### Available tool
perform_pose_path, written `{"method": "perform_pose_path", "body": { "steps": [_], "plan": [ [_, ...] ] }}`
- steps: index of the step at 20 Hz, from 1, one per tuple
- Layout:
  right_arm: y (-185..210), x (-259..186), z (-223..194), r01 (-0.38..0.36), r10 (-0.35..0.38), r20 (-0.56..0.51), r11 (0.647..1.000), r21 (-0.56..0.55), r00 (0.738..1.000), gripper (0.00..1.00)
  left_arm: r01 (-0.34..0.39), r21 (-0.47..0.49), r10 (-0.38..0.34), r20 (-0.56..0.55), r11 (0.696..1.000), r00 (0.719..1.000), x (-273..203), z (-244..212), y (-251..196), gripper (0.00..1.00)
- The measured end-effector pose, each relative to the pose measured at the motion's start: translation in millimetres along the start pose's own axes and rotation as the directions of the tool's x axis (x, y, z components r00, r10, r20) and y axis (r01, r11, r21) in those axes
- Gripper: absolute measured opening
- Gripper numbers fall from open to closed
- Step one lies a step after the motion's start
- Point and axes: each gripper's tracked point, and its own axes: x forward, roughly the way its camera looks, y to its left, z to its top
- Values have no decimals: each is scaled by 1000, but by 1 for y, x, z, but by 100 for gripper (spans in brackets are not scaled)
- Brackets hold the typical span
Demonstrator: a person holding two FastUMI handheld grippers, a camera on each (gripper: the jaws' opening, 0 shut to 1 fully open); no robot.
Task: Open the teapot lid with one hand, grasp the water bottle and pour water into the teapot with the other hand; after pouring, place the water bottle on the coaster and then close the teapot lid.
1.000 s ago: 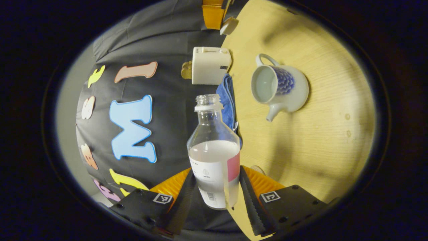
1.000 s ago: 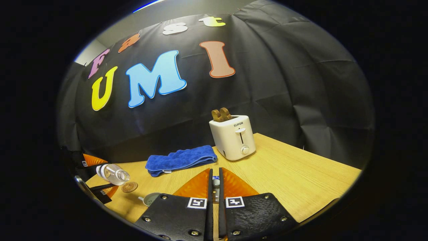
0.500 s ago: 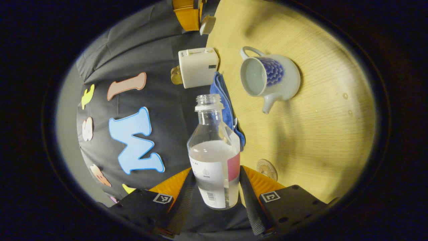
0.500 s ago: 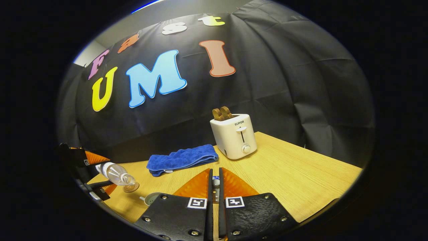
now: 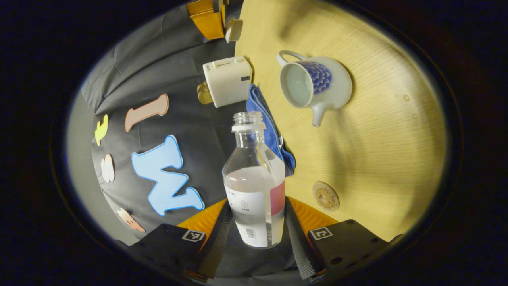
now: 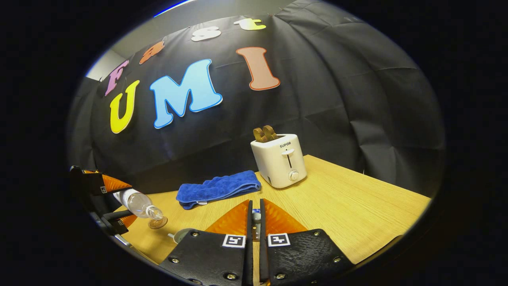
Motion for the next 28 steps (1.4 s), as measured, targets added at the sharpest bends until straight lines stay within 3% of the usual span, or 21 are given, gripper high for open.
{"method": "perform_pose_path", "body": {
  "steps": [28],
  "plan": [
    [-1,-2,2,-14,14,2,1000,18,1000,6,-33,142,39,-39,989,998,0,-15,24,86]
  ]
}}
